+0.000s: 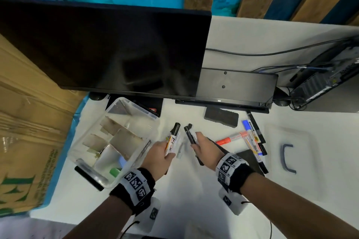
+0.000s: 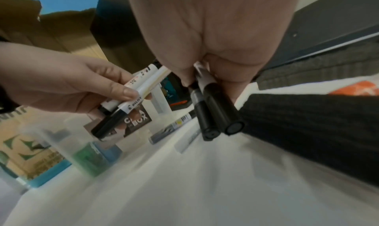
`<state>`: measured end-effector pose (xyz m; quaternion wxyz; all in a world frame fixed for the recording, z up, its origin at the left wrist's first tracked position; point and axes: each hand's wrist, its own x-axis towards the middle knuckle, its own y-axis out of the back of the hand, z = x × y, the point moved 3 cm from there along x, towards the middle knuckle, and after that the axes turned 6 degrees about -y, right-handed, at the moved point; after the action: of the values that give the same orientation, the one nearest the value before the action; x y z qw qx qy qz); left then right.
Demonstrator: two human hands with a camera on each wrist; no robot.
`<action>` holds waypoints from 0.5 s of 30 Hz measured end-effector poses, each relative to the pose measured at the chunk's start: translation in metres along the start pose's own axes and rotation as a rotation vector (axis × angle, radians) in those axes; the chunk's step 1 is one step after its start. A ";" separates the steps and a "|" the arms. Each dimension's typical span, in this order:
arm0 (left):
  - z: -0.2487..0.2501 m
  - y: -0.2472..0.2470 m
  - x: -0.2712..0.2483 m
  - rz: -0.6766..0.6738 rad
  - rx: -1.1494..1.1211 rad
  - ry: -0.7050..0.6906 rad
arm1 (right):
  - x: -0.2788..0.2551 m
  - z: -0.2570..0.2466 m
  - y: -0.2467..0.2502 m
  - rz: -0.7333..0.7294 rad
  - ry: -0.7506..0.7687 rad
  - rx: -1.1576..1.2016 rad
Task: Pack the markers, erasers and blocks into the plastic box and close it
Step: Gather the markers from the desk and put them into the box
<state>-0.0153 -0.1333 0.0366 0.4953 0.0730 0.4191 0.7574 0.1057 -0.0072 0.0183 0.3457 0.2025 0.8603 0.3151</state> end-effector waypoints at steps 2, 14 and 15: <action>0.001 0.019 -0.012 0.057 -0.057 -0.026 | 0.000 -0.016 0.008 0.011 0.070 0.020; -0.060 0.114 -0.050 0.302 -0.611 0.307 | 0.034 -0.190 -0.012 -0.125 0.403 -0.060; -0.064 0.115 -0.048 0.289 -0.618 0.333 | 0.038 -0.197 -0.016 -0.138 0.392 -0.072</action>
<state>-0.1046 -0.2267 0.0915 0.3073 -0.1457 0.2310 0.9116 -0.0642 -0.0766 0.1001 0.1995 0.0655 0.9112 0.3545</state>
